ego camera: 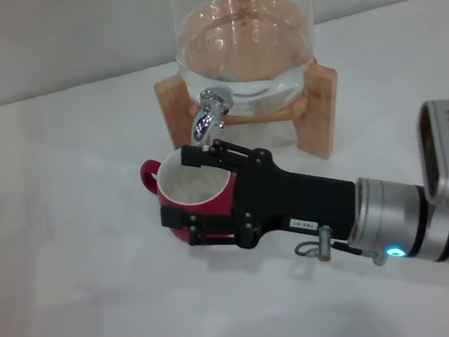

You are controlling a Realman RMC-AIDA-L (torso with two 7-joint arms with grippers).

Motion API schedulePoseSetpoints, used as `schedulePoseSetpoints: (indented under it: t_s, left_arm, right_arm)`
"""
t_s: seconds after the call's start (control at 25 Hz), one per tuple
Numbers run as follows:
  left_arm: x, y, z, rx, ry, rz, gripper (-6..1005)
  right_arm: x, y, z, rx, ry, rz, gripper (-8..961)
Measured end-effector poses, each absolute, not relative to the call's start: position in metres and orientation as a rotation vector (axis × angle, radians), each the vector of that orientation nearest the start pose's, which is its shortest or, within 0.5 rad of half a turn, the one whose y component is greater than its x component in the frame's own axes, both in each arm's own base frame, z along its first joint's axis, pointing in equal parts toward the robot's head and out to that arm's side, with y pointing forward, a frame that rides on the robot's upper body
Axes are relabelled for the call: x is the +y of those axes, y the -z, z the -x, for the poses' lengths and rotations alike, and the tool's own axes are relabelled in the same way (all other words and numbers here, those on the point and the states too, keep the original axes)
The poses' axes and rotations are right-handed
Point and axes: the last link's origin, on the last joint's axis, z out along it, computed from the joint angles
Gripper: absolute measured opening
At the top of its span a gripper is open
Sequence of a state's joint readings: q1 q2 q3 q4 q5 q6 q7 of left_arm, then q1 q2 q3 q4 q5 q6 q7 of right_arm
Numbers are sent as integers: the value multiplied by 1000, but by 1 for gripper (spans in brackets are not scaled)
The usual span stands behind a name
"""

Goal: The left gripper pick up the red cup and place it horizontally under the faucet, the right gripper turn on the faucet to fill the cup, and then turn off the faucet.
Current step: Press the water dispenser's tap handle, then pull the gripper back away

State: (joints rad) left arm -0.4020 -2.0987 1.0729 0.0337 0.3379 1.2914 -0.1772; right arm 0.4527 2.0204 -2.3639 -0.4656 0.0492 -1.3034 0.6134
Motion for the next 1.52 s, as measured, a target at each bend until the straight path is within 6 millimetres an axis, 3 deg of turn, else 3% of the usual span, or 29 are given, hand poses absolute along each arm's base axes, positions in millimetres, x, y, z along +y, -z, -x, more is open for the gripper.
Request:
schedulePoseSetpoints:
  t_s: [0.84, 1.52]
  left_arm:
    - [308, -8, 352, -473, 650, 1540, 515]
    - [307, -6, 352, -479, 646, 1546, 515]
  right_arm:
    - [296, 93, -188, 382, -1242, 2464, 870]
    - [306, 87, -187, 389, -1248, 2428, 869]
